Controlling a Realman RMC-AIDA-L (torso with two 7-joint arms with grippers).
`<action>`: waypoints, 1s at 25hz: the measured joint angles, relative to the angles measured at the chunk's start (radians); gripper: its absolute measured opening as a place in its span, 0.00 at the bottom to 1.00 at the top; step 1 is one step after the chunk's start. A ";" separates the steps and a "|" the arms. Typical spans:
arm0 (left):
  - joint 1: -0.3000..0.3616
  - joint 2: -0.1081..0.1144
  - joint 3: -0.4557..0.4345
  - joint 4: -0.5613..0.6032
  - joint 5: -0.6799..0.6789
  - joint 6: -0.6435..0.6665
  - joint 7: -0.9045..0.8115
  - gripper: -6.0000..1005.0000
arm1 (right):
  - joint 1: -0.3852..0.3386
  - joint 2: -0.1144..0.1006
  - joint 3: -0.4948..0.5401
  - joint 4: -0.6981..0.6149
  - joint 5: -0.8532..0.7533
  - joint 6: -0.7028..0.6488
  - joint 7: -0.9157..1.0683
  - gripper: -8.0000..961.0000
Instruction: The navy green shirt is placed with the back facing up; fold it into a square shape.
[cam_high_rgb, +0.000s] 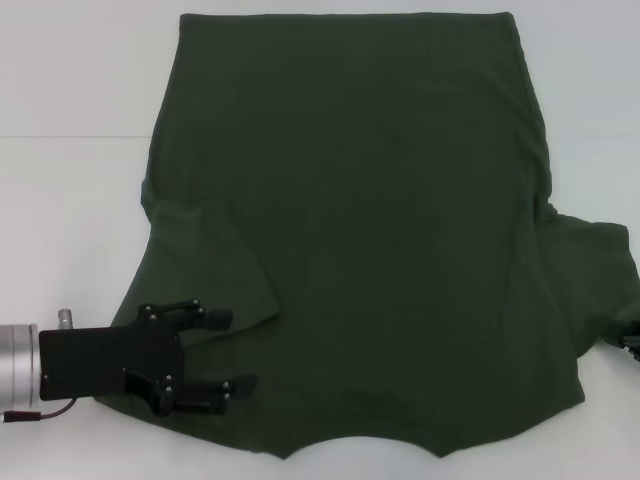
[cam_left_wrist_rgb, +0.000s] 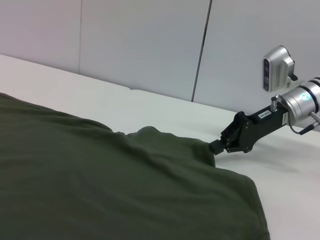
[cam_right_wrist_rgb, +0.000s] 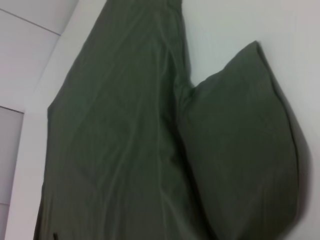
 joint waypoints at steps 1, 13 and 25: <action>0.000 0.000 0.000 0.000 0.000 0.000 0.000 0.88 | -0.001 0.001 0.003 0.000 0.002 -0.005 -0.011 0.06; 0.000 -0.003 0.000 -0.002 0.000 -0.003 -0.011 0.87 | -0.026 0.005 0.011 0.008 0.101 -0.062 -0.132 0.03; 0.002 -0.003 -0.002 -0.002 0.000 -0.002 -0.028 0.87 | -0.018 0.008 0.012 0.023 0.151 -0.116 -0.227 0.03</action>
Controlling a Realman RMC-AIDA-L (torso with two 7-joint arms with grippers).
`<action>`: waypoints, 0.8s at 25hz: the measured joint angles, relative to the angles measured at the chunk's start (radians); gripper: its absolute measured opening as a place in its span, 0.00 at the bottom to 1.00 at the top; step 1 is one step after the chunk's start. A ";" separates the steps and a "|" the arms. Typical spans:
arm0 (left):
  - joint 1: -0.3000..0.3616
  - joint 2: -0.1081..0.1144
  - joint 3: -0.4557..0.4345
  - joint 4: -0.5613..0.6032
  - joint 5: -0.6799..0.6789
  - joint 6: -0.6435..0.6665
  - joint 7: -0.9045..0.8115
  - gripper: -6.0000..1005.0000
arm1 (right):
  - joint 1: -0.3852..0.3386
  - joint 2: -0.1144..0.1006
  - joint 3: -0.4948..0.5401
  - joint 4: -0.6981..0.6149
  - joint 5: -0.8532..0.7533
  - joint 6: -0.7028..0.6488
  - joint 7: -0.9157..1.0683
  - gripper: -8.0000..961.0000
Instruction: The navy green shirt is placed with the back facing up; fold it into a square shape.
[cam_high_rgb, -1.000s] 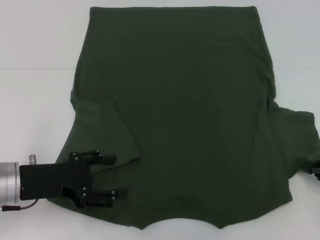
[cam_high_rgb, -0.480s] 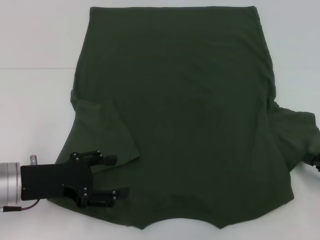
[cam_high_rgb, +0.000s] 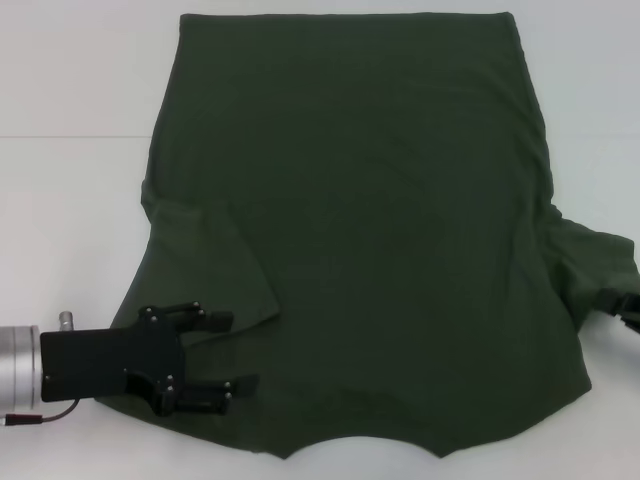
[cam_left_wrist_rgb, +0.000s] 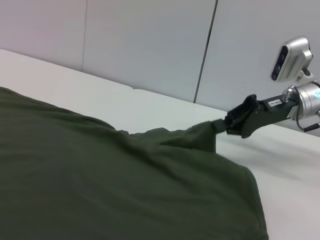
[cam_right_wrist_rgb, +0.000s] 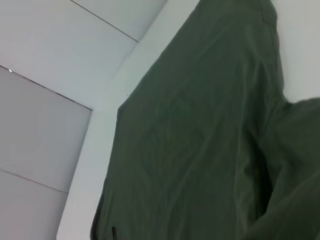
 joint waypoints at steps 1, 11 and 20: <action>0.000 0.000 0.000 0.000 0.000 0.000 -0.002 0.87 | -0.007 0.000 0.000 0.000 0.020 -0.006 -0.010 0.03; 0.001 0.000 -0.001 0.002 0.000 -0.001 -0.022 0.87 | -0.074 0.000 0.001 0.007 0.178 -0.052 -0.089 0.03; 0.003 0.000 -0.001 0.002 0.000 -0.001 -0.027 0.87 | -0.048 -0.002 -0.006 0.012 0.203 -0.084 -0.126 0.03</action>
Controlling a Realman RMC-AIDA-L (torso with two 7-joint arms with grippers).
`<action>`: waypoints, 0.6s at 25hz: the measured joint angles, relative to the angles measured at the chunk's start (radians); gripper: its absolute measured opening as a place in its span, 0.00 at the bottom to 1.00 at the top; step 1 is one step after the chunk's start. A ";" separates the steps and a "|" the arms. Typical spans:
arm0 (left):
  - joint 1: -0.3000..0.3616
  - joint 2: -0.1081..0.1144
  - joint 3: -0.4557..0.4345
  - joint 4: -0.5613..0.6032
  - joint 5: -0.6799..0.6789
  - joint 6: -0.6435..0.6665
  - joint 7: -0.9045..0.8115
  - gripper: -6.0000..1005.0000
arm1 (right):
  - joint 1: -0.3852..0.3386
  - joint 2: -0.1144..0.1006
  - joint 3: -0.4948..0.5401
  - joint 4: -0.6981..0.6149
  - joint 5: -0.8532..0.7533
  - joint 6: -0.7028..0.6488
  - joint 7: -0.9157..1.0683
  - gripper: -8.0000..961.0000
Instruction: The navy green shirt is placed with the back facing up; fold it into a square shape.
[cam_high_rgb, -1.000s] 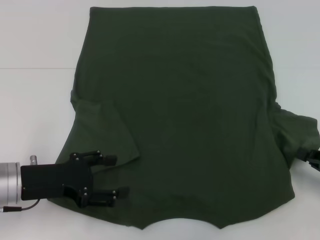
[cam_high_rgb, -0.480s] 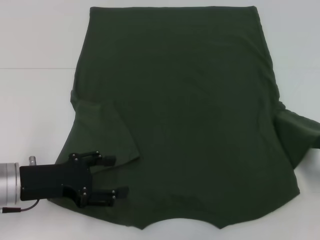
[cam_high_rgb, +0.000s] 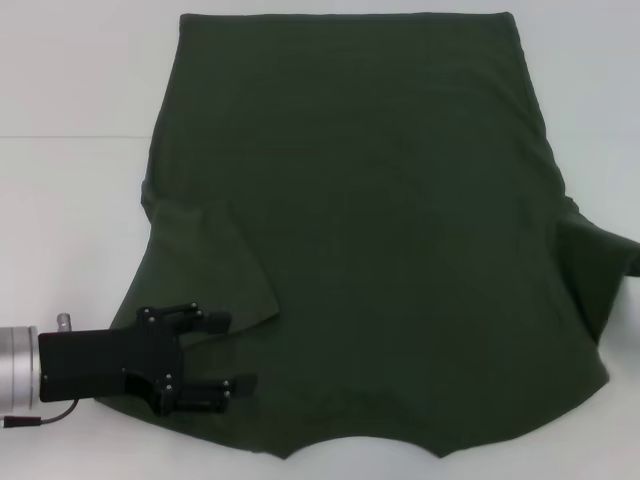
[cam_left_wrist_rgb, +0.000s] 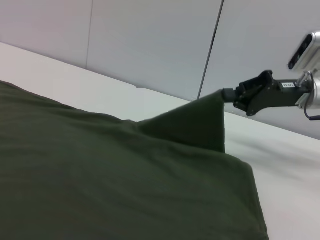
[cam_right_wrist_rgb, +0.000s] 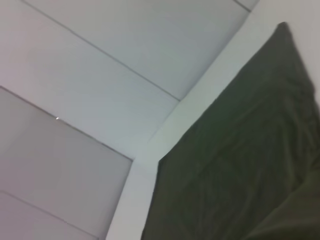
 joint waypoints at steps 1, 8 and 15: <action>0.000 0.000 0.000 -0.001 0.000 0.000 0.000 0.87 | 0.004 0.000 0.002 -0.001 0.001 -0.006 -0.005 0.03; 0.001 0.000 0.000 -0.001 0.000 0.002 -0.010 0.87 | 0.008 -0.004 0.007 -0.008 0.040 -0.018 -0.009 0.03; 0.005 0.000 0.000 -0.001 0.000 -0.002 -0.010 0.87 | 0.078 -0.004 -0.030 -0.004 -0.038 0.019 -0.002 0.03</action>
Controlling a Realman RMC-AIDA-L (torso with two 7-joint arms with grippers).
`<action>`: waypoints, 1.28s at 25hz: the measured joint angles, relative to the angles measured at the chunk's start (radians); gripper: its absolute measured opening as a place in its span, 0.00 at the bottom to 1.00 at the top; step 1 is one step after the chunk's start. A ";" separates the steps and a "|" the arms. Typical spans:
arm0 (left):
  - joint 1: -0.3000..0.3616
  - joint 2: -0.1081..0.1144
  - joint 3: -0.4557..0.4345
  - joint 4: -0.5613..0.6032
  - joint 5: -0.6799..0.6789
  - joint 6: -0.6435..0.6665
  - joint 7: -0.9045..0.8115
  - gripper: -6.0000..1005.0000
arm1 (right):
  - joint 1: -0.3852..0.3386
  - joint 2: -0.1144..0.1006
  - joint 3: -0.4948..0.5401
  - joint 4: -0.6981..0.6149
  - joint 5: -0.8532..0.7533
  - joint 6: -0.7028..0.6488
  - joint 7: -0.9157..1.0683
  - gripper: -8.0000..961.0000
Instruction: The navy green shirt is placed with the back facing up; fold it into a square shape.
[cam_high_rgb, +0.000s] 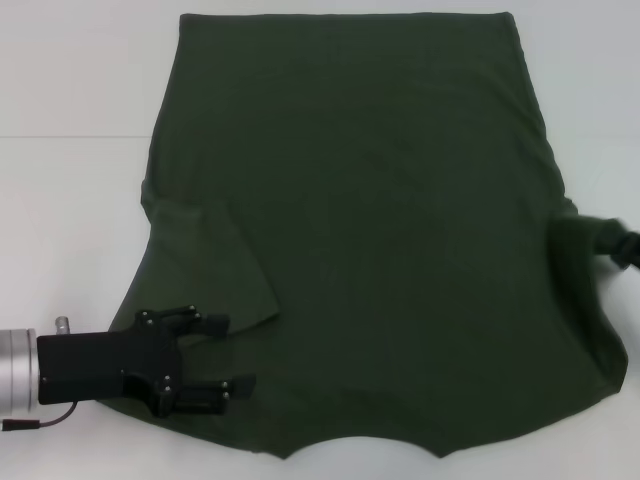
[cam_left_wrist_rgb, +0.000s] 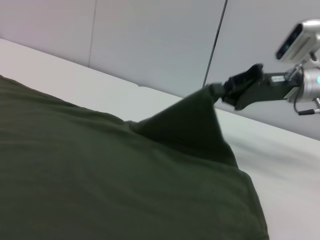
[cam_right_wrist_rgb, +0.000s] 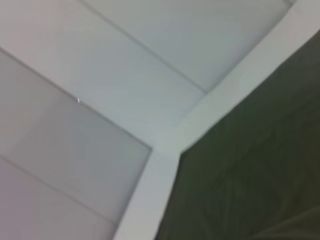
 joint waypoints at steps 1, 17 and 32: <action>0.000 0.000 0.000 0.000 0.000 -0.001 0.000 0.87 | 0.012 0.000 -0.015 0.002 -0.019 0.018 0.003 0.03; 0.001 -0.011 0.000 -0.001 0.000 -0.003 -0.001 0.87 | 0.115 -0.002 -0.238 0.059 -0.081 0.192 0.015 0.04; -0.001 -0.019 0.000 -0.001 0.000 -0.003 -0.001 0.87 | 0.095 -0.003 -0.201 0.122 -0.070 0.176 -0.002 0.50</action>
